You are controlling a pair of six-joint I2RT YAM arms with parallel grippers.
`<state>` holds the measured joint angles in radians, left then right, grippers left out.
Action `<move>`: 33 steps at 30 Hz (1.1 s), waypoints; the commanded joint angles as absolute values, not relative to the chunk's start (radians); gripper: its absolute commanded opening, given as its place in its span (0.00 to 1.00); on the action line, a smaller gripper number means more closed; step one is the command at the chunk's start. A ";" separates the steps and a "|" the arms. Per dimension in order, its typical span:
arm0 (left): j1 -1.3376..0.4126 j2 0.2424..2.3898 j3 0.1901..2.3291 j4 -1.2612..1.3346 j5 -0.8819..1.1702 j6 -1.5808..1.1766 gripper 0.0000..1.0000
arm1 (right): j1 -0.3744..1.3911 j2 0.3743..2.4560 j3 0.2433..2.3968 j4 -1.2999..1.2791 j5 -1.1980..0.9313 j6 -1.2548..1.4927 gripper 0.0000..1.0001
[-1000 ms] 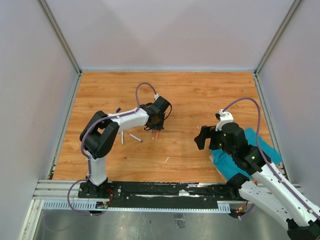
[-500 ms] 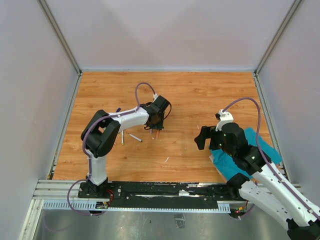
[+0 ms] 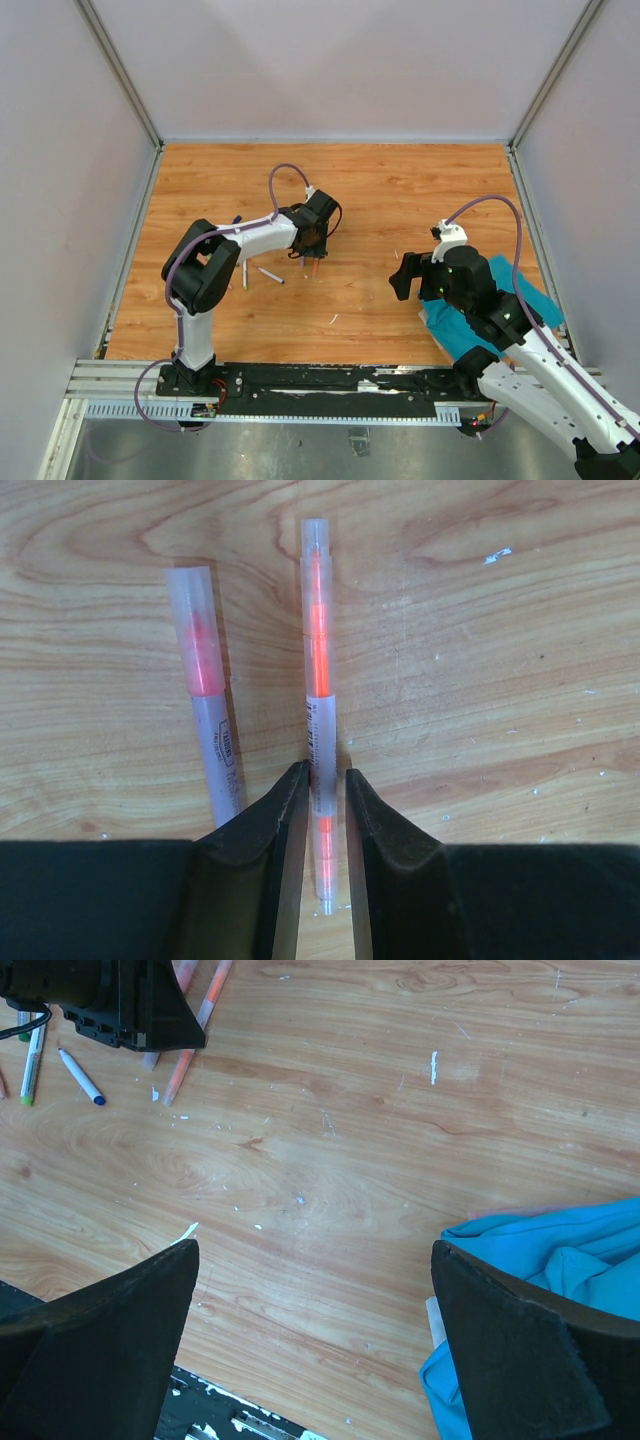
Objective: Insert the pens into the pen caps
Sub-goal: Place the pen at the center of the board, then pick up the pen from the center of the board.
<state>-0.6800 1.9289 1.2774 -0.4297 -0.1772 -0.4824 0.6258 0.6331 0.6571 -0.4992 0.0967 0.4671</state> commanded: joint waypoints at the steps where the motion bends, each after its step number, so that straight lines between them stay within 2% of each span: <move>1: -0.669 1.868 1.302 -0.398 -0.163 -0.462 0.27 | 0.615 0.622 0.668 -0.517 0.094 0.460 0.99; 7: -0.669 1.703 1.247 -0.313 -0.159 -0.410 0.28 | 0.614 0.616 0.663 -0.514 0.094 0.463 0.99; 17: -0.669 1.389 1.024 -0.167 -0.238 -0.408 0.31 | 0.614 0.601 0.643 -0.499 0.100 0.473 0.99; 25: -0.669 1.194 0.877 -0.169 -0.342 -0.454 0.35 | 0.613 0.575 0.621 -0.478 0.137 0.489 0.98; 28: -0.667 1.141 0.829 -0.174 -0.352 -0.478 0.42 | 0.614 0.579 0.626 -0.482 0.146 0.492 0.99; 33: -0.666 1.064 0.747 -0.178 -0.360 -0.526 0.42 | 0.613 0.586 0.624 -0.481 0.146 0.503 0.99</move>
